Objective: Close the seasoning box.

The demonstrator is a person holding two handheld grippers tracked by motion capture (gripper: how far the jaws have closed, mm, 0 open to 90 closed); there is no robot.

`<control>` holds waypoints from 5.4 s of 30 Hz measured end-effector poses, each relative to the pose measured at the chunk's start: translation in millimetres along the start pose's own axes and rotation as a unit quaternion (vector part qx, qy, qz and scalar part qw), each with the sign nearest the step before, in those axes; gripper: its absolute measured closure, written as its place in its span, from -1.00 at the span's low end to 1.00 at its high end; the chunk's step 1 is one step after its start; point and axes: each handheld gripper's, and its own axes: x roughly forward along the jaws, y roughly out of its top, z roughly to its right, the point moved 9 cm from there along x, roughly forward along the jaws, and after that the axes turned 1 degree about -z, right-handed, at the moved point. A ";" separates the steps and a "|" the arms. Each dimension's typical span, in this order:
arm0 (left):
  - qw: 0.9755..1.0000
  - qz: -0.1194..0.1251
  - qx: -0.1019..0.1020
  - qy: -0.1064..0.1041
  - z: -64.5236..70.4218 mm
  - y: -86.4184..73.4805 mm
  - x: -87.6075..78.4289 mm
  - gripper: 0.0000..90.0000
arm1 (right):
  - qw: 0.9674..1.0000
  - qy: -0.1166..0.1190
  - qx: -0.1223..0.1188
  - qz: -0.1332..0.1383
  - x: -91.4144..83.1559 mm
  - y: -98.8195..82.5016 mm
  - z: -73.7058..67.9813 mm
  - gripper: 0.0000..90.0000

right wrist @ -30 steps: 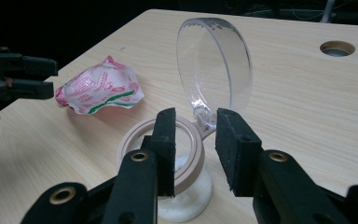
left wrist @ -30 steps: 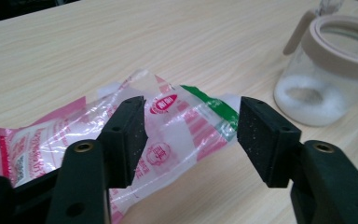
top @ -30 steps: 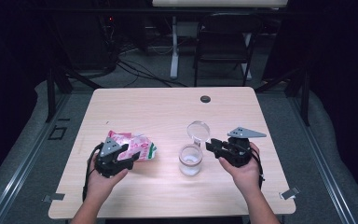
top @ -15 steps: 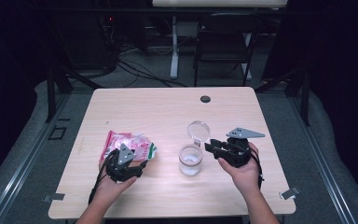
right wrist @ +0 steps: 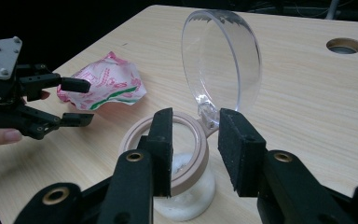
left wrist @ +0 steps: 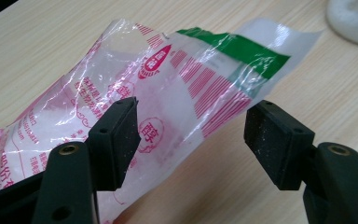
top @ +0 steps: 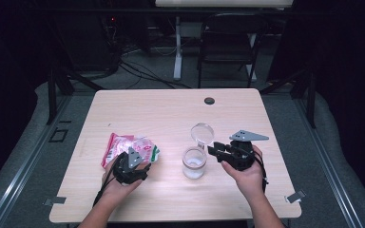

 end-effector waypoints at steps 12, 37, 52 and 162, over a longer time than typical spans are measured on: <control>1.000 0.001 -0.007 0.016 -9.6 0.3 12.1 -0.02 | 1.000 -0.006 0.005 0.004 -3.8 -2.9 0.4 0.44; 0.997 -0.026 -0.067 0.008 -27.8 0.3 30.1 0.85 | 0.999 -0.035 0.022 0.011 -25.3 -14.3 13.3 0.41; 0.994 -0.024 -0.106 -0.011 -35.2 -1.5 27.8 1.00 | 0.999 -0.037 0.022 0.011 -24.1 -15.0 13.6 0.40; 0.993 0.080 -0.080 -0.040 -72.3 85.6 -76.0 1.00 | 1.000 -0.007 0.013 -0.004 -12.1 -15.3 14.3 0.62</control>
